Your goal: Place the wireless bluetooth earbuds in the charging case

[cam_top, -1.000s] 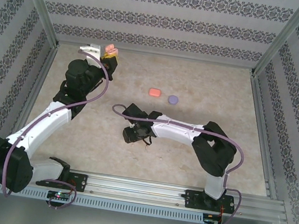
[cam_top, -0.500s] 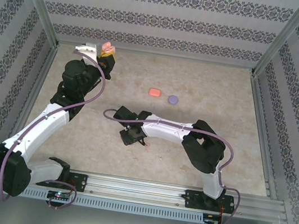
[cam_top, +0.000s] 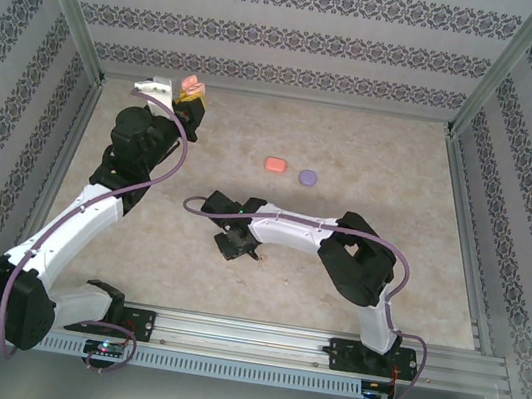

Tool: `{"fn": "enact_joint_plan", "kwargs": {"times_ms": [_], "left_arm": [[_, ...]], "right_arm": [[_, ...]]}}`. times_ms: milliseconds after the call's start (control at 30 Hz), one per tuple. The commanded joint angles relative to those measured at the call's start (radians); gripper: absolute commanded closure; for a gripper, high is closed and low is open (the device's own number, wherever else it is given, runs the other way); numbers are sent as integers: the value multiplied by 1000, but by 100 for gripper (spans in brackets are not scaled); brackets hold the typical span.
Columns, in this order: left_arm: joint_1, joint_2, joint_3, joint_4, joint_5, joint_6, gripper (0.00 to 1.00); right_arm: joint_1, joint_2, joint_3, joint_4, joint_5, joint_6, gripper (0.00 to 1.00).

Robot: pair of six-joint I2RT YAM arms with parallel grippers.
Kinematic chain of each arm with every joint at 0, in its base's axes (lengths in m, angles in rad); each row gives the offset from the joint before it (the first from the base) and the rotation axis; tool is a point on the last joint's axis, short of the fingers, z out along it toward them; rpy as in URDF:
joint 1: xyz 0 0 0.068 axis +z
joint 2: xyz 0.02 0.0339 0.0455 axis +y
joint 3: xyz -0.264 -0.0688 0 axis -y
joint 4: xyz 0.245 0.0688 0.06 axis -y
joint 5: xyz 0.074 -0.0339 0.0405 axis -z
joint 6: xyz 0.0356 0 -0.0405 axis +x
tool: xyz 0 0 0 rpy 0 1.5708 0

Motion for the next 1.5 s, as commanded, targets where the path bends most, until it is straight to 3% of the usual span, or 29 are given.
{"fn": "enact_joint_plan", "kwargs": {"times_ms": [0,833,1267,1467], "left_arm": [[-2,-18,20,-2,5,-18,100],[-3,-11,26,-6,42,-42,100],[-2,-10,39,-18,79,-7,100],[-2,-23,-28,91,210,22,100]], "right_arm": [[15,22,25,-14,14,2,67],[15,-10,20,-5,27,-3,85],[-58,-269,11,4,71,-50,86],[-152,-439,25,19,57,-99,86]]}}
